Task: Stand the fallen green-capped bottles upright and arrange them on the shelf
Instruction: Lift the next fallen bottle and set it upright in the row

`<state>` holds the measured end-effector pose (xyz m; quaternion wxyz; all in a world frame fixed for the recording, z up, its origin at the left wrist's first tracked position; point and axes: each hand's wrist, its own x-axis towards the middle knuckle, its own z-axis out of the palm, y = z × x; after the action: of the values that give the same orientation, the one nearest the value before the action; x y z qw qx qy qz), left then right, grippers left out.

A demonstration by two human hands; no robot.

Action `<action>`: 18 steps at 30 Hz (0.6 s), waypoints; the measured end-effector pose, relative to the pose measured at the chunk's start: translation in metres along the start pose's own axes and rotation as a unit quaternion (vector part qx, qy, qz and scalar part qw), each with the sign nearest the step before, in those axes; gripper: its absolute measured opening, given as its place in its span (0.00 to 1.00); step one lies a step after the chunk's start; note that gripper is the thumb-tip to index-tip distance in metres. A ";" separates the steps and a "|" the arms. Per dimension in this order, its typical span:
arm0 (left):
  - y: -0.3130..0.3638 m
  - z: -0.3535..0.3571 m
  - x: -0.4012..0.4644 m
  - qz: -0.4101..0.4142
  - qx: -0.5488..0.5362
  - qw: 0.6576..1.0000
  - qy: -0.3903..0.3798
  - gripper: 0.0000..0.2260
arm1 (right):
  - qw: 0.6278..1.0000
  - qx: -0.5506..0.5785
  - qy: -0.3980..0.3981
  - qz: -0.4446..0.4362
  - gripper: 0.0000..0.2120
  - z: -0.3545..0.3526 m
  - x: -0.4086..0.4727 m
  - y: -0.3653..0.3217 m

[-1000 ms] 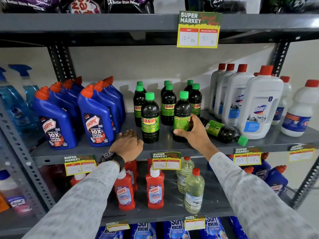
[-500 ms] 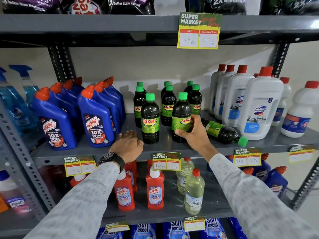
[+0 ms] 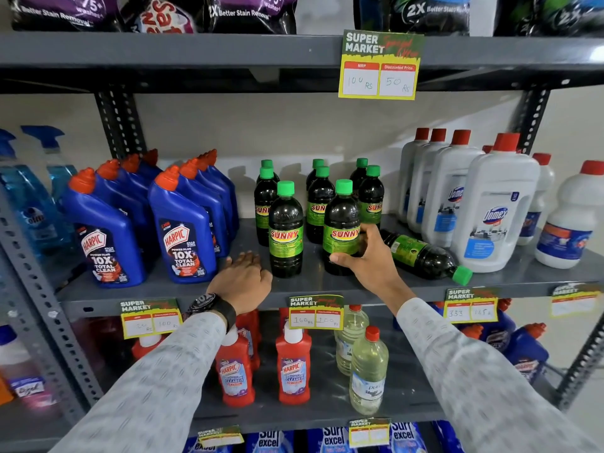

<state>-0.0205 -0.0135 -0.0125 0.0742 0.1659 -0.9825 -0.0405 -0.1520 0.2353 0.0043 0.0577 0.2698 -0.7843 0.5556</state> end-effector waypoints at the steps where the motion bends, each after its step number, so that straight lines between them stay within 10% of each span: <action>1: 0.000 0.000 0.000 0.000 -0.002 1.000 0.001 0.31 | 1.000 -0.003 0.001 0.001 0.37 0.000 0.000 -0.001; 12: -0.002 -0.003 -0.001 0.023 0.055 0.998 -0.015 0.38 | 1.000 0.016 0.011 -0.009 0.36 -0.011 -0.011 -0.013; 18: -0.016 -0.014 0.008 -0.019 0.025 1.000 -0.005 0.29 | 0.980 -0.154 0.095 -0.085 0.23 -0.048 -0.004 -0.028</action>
<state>-0.0204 -0.0314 0.0006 0.0646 0.1860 -0.9803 -0.0185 -0.1450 0.2729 0.0444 0.2199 0.2694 -0.8253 0.4448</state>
